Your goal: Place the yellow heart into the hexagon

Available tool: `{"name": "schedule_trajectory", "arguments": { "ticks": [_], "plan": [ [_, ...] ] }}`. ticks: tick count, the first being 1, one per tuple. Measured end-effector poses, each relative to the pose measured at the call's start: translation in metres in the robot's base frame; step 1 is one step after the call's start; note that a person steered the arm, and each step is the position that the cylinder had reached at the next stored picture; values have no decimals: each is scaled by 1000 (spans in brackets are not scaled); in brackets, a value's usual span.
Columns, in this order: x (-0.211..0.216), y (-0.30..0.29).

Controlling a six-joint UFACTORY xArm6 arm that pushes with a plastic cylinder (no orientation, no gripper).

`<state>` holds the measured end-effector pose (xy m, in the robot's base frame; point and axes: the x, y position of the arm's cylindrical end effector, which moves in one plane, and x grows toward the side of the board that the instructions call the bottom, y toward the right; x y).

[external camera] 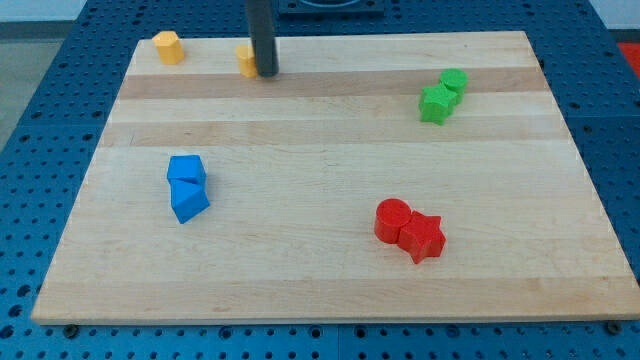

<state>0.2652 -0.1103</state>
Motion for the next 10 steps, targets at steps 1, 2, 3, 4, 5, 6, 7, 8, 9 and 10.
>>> {"name": "schedule_trajectory", "arguments": {
  "ticks": [1,2,3,4,5,6,7,8,9,10],
  "plan": [
    [-7,-9],
    [-14,17],
    [-18,15],
    [-25,-7],
    [-26,-40],
    [-26,-67],
    [-26,-80],
    [-26,-90],
    [-26,-96],
    [-24,-33]
  ]
}}
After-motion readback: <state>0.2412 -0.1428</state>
